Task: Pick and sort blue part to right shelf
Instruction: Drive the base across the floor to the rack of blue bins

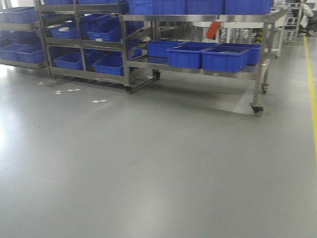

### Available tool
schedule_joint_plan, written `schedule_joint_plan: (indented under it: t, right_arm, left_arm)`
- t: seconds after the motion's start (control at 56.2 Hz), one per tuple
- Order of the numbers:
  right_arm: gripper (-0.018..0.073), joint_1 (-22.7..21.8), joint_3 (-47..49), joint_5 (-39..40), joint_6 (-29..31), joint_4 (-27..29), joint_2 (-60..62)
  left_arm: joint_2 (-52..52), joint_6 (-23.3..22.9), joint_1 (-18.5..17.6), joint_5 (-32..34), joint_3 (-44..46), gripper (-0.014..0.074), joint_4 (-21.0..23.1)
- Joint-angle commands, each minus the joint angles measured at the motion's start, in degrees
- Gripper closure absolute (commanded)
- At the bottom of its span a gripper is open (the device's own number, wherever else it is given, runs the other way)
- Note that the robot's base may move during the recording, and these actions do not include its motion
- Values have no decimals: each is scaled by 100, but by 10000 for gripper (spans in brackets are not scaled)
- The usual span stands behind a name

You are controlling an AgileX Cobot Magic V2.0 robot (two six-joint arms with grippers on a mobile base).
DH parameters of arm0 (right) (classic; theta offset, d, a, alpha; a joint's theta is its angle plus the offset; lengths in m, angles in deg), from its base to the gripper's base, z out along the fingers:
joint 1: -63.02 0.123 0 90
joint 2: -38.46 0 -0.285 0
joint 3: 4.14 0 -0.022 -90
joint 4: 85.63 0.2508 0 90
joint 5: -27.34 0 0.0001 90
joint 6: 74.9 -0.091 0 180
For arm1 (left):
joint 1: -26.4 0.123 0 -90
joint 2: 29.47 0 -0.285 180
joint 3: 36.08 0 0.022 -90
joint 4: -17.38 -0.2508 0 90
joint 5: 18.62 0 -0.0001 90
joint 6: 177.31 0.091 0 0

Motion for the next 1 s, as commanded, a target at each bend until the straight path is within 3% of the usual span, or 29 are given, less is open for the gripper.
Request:
schedule_joint_plan:
  t: [0.0,0.978]
  right_arm:
    - [365,5,174,537,31,-134,-69]
    - [365,5,174,535,31,-134,-69]
  left_arm:
    - [45,7,-21,506,179,354,65]
    - [45,7,-21,506,179,354,65]
